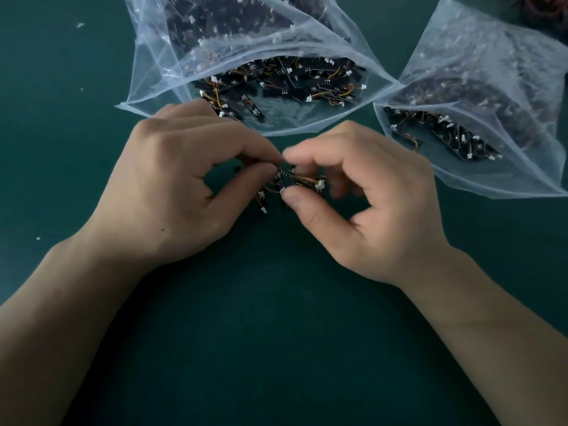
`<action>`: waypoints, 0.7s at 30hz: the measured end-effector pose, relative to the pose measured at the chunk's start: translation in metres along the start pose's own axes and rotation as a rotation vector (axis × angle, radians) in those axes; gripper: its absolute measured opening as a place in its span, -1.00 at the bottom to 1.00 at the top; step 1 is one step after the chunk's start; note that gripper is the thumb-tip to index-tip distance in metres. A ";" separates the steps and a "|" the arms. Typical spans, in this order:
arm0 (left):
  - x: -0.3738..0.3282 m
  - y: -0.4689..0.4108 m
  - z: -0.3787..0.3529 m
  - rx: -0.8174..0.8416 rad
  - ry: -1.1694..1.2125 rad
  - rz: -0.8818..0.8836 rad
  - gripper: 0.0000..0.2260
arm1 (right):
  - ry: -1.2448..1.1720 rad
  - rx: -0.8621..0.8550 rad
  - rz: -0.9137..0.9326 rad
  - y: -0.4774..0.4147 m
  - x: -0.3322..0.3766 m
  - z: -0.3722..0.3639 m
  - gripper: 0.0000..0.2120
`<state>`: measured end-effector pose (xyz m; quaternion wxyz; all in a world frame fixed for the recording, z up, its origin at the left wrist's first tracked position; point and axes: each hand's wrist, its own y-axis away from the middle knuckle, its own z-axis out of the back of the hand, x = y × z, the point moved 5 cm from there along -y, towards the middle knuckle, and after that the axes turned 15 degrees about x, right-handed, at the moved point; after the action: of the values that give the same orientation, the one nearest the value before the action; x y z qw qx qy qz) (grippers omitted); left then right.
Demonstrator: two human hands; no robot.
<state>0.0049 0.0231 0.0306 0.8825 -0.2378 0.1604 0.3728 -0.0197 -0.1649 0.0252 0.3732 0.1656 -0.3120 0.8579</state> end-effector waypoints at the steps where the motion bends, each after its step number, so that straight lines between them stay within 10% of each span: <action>1: 0.001 0.000 0.001 -0.012 0.014 0.007 -0.89 | -0.022 0.002 -0.016 0.001 -0.001 0.001 -0.90; 21: 0.016 0.004 -0.004 -0.015 0.280 0.082 -0.82 | -0.073 0.170 0.067 -0.003 0.002 -0.010 -0.90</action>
<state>0.0128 0.0325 0.0183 0.8337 -0.2871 0.2889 0.3729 -0.0193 -0.1557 0.0194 0.3172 0.2172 -0.2569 0.8867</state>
